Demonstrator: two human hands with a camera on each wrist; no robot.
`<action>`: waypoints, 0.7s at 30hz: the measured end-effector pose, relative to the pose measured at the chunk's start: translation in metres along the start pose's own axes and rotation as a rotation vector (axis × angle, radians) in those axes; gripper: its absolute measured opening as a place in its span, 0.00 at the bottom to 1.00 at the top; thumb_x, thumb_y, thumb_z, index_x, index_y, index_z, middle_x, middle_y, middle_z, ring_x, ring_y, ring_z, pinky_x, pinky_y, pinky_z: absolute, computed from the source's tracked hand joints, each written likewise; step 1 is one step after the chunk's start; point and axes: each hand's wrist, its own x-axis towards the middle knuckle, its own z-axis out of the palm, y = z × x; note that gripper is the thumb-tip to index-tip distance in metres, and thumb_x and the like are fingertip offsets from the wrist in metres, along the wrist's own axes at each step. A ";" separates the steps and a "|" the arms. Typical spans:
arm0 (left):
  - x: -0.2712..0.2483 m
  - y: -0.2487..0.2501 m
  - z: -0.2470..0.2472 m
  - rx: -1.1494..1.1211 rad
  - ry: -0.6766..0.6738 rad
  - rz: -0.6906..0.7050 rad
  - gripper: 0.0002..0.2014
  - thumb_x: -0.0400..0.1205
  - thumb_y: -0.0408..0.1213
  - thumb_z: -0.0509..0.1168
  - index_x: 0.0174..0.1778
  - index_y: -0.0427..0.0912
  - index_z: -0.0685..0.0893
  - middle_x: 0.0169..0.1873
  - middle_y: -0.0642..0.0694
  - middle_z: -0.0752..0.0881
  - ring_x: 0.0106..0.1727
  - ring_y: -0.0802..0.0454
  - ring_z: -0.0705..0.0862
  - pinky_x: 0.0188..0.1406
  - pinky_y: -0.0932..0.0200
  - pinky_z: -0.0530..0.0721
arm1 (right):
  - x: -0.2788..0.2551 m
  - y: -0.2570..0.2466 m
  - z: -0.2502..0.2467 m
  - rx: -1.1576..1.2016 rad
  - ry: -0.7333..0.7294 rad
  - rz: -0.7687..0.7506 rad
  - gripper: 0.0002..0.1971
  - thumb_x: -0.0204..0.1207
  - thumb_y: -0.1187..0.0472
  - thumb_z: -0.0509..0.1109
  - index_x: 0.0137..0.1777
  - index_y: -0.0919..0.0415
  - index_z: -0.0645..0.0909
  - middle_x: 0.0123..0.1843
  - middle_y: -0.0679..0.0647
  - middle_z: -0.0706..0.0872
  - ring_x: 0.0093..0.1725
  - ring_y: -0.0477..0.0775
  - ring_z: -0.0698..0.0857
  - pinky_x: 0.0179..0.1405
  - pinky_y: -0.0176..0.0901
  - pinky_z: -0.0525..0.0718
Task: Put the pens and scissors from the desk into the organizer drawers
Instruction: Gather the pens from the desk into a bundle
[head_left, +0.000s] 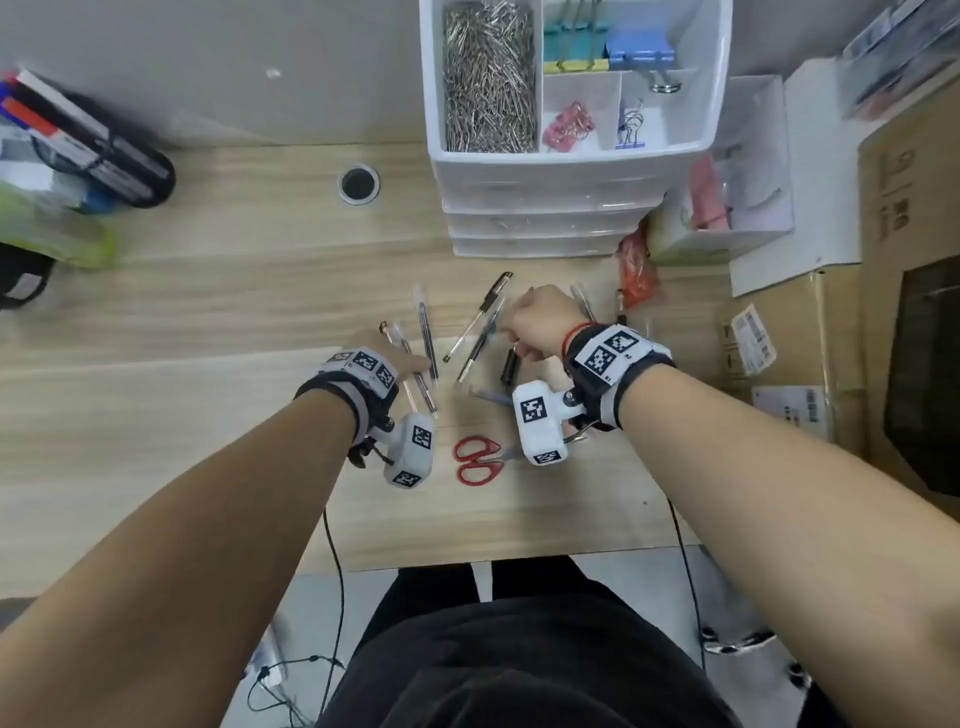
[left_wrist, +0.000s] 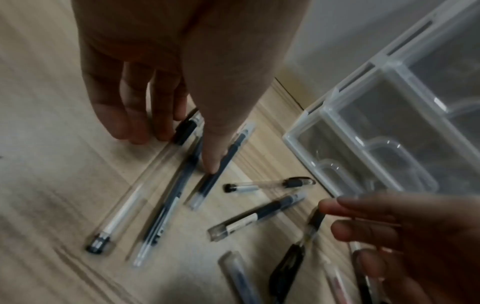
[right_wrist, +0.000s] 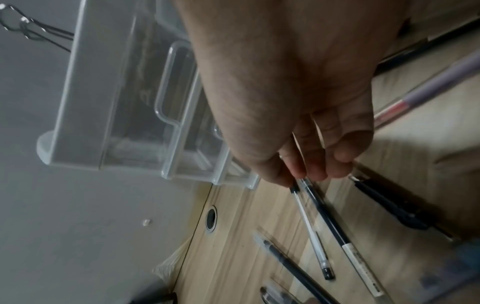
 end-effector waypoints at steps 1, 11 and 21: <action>-0.001 0.000 -0.002 0.027 0.023 0.030 0.21 0.74 0.53 0.75 0.37 0.38 0.79 0.28 0.45 0.80 0.27 0.47 0.77 0.26 0.59 0.76 | 0.003 -0.001 0.002 -0.006 0.005 -0.005 0.07 0.75 0.63 0.71 0.43 0.68 0.86 0.35 0.60 0.88 0.27 0.55 0.84 0.21 0.38 0.81; 0.030 -0.013 -0.012 0.078 0.163 0.227 0.16 0.81 0.42 0.67 0.29 0.41 0.76 0.26 0.47 0.77 0.28 0.49 0.77 0.21 0.60 0.69 | 0.021 -0.012 0.040 -0.228 0.153 0.020 0.14 0.71 0.49 0.73 0.33 0.58 0.80 0.37 0.59 0.91 0.35 0.58 0.91 0.40 0.47 0.90; 0.024 0.015 0.001 0.084 0.166 0.355 0.26 0.78 0.60 0.68 0.27 0.43 0.70 0.24 0.48 0.74 0.25 0.50 0.74 0.19 0.58 0.63 | 0.028 -0.022 0.066 -0.296 0.164 -0.079 0.06 0.76 0.59 0.74 0.46 0.61 0.88 0.48 0.59 0.91 0.54 0.60 0.90 0.42 0.37 0.83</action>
